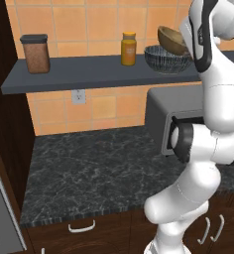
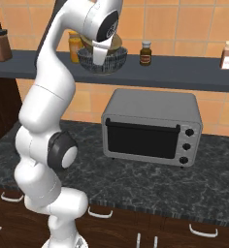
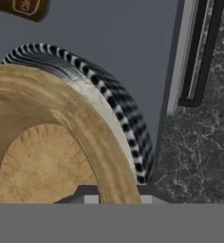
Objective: Pick up the bowls on the counter and stack them on top of one another in the open cabinet. Place the smaller bowl on top of the larger bowl.
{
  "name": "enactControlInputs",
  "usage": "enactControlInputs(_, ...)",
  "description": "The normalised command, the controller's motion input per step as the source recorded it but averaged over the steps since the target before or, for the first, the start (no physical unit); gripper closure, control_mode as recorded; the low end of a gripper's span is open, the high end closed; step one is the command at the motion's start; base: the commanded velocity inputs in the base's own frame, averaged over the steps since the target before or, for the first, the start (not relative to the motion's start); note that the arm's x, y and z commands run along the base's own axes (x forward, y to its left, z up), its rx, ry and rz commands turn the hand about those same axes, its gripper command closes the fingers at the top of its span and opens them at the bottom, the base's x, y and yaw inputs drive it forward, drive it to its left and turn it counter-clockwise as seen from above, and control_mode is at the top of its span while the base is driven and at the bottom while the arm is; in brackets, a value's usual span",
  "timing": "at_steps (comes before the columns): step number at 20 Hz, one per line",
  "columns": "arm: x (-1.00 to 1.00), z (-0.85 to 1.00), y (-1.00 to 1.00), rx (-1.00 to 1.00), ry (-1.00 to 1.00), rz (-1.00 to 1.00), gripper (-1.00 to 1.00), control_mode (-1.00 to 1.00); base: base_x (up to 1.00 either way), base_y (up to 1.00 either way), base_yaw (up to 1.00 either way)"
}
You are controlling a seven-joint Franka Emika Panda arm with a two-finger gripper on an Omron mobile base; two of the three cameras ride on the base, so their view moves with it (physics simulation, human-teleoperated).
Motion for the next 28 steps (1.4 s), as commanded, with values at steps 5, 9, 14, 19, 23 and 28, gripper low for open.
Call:
enactControlInputs(5, 0.47, -0.19, 0.02, 0.00, 0.03, 0.00, 1.00, -1.00, 0.00, 0.00, 0.00)
enactControlInputs(9, 0.43, -0.15, 0.08, -0.01, 0.03, 0.00, -1.00, -1.00, 0.00, 0.00, 0.00)
enactControlInputs(14, 0.07, 0.00, 0.00, 0.00, -0.09, 0.00, -1.00, -1.00, 0.00, 0.00, 0.00)
enactControlInputs(19, -0.40, -0.21, 0.19, 0.00, -0.56, 0.05, -1.00, -1.00, 0.00, 0.00, 0.00)
enactControlInputs(23, -0.99, -0.88, 0.41, 0.02, -0.89, 0.03, -1.00, -1.00, 0.00, 0.00, 0.00)
enactControlInputs(28, -1.00, -0.54, 0.51, 0.09, -0.81, -0.04, -1.00, -1.00, 0.00, 0.00, 0.00)
